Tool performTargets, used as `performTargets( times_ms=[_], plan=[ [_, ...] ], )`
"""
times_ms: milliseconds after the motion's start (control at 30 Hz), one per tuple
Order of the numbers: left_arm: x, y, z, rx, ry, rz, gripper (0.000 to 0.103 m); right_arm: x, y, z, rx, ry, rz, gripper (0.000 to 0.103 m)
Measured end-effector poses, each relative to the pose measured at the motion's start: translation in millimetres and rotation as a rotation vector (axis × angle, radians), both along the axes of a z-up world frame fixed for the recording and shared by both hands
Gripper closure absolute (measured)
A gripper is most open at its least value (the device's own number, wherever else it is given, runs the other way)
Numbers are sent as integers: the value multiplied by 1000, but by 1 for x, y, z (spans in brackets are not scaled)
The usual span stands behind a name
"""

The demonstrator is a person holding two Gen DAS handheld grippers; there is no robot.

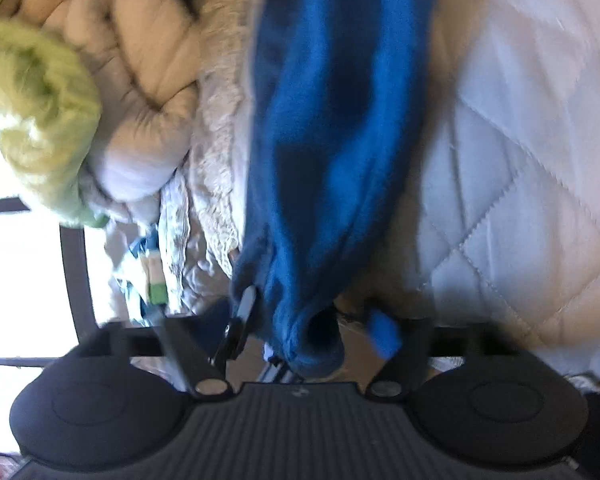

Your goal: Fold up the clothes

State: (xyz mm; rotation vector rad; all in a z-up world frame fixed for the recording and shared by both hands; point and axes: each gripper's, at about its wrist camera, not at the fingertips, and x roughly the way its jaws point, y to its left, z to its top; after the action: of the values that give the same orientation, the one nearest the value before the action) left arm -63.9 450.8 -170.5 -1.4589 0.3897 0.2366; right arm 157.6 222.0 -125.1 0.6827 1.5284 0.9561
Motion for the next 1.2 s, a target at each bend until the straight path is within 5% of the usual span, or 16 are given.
performTargets(
  times_ms=[100, 333, 533, 633, 667, 733, 833, 1000, 1200],
  plan=[
    [-3, -3, 14, 70, 6, 14, 78, -6, 2, 8, -38, -32, 7, 9],
    [-3, -21, 45, 262, 19, 10, 78, -30, 6, -6, -69, 195, -163, 15],
    [0, -39, 64, 413, 24, -6, 78, -46, 10, -13, -81, 344, -284, 48],
    [3, -44, 68, 448, 27, -19, 78, -51, 7, -14, -95, 365, -323, 73],
    [4, -43, 68, 444, 35, -17, 77, -52, 6, -13, -97, 354, -325, 86],
    [4, -40, 67, 422, 38, -11, 69, -52, 5, -11, -84, 324, -311, 90],
    [0, -30, 61, 347, 29, 25, 50, -50, 0, -10, -35, 285, -281, 91],
    [-8, -16, 45, 203, 37, 56, 39, -41, -13, -15, 106, 303, -258, 91],
    [-17, -12, 29, 76, -46, 63, 33, -35, -22, -16, 189, 348, -248, 91]
  ],
)
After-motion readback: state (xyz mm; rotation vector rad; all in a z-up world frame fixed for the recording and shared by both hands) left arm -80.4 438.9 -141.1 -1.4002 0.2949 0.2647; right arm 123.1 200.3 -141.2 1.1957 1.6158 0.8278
